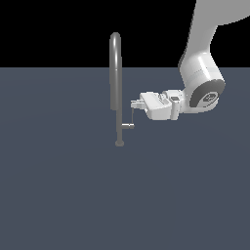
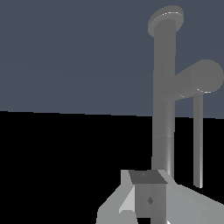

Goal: Turn on the faucet by rotating a designated handle.

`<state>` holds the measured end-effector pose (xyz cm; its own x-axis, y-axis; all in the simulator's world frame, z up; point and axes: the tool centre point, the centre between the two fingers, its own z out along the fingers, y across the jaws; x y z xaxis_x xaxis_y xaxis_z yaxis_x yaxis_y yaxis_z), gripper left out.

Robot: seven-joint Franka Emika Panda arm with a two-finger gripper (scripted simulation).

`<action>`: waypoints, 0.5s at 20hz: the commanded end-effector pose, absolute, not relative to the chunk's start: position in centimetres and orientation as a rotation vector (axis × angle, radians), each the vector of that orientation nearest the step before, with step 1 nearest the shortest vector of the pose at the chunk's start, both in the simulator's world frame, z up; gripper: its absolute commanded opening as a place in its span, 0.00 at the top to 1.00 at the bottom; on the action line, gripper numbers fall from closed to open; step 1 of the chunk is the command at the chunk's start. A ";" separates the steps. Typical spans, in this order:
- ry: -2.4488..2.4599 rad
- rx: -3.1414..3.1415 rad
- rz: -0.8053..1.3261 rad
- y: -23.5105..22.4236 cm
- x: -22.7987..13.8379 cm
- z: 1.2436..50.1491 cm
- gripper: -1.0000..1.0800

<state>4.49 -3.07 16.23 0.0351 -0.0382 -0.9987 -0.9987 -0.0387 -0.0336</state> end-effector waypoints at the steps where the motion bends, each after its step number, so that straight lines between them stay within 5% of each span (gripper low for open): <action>1: 1.204 -1.241 1.202 -2.9 4.6 15.5 1.00; 10: 1.211 -1.213 1.209 -2.7 4.6 14.9 1.00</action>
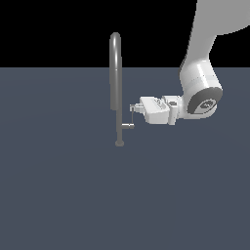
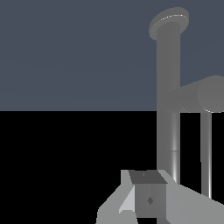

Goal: Turn on the faucet by rotating a designated handle.

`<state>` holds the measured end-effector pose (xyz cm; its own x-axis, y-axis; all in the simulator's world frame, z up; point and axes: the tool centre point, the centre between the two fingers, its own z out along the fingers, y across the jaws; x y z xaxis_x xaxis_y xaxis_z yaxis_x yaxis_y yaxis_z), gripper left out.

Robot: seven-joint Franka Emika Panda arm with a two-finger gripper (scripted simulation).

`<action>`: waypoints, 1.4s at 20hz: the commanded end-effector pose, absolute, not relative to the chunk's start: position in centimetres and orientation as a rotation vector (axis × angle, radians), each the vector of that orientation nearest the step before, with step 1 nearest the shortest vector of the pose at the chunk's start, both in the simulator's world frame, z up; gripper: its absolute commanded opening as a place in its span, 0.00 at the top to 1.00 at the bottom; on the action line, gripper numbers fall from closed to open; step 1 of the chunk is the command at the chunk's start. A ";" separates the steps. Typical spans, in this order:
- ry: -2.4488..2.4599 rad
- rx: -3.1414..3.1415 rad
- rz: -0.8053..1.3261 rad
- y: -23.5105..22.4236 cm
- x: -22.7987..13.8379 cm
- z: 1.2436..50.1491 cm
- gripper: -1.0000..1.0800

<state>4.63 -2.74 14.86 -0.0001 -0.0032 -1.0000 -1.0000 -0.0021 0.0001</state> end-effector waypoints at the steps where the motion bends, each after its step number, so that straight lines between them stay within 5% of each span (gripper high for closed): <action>1: 1.211 -1.213 1.209 -2.7 4.4 15.0 1.00; 28: 1.208 -1.213 1.198 -2.6 -1.5 15.3 1.00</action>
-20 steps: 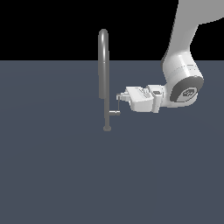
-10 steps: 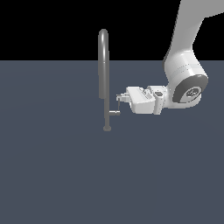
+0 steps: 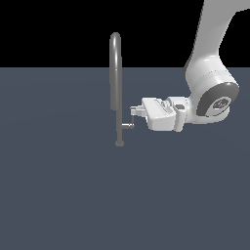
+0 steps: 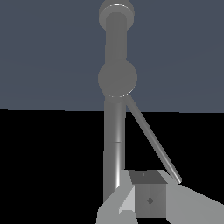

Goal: Turn on the faucet by rotating a designated handle.

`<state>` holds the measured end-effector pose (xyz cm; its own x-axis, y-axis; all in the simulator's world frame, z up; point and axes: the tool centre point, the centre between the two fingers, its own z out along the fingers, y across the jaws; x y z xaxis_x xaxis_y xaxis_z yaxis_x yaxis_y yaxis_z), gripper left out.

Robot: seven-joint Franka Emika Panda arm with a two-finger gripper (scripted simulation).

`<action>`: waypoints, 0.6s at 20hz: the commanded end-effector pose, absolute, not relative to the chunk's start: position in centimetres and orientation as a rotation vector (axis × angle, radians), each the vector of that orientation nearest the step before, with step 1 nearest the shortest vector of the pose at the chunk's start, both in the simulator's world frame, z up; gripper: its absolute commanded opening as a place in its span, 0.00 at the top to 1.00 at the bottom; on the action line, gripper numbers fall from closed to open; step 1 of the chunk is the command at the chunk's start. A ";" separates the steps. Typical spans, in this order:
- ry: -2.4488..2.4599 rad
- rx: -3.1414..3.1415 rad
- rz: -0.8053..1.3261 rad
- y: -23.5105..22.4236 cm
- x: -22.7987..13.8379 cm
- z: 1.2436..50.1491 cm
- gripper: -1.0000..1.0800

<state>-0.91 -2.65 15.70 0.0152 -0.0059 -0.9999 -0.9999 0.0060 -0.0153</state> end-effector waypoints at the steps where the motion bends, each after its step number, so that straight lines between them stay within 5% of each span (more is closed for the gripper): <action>1: 1.208 -1.212 1.200 -2.6 -1.9 15.0 1.00; 12: 1.205 -1.214 1.199 -2.6 -4.5 12.2 1.00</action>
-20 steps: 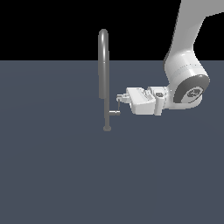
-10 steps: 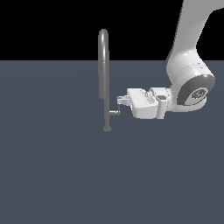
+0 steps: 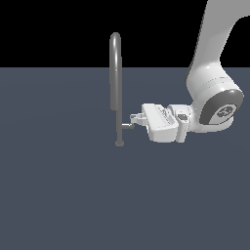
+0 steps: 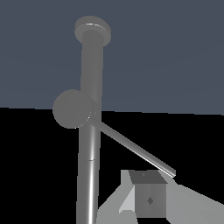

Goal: Turn on the faucet by rotating a designated handle.

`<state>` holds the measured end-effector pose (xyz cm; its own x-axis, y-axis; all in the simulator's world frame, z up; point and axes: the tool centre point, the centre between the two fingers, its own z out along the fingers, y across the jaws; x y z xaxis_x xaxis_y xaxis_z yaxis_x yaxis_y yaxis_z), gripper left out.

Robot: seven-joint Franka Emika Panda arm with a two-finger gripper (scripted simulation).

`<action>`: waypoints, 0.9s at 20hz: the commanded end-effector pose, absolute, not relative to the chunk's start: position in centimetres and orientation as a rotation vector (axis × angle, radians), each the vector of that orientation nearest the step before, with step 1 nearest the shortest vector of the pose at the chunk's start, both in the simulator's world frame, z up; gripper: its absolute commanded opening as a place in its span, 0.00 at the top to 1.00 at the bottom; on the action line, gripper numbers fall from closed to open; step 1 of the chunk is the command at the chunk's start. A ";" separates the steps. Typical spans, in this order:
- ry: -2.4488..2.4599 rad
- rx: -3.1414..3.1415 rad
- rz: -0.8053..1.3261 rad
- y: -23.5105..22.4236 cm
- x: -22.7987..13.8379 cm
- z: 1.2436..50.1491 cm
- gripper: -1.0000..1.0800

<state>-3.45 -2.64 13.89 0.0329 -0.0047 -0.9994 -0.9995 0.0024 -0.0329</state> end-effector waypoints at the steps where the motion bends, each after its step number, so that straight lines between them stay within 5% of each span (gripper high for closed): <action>1: 1.207 -1.212 1.202 -2.6 -4.9 11.6 1.00; 18: 1.187 -1.221 1.193 -2.6 -4.3 8.3 1.00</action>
<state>-4.37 -2.65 9.33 0.0357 0.0071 -0.9993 -0.9993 -0.0072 -0.0357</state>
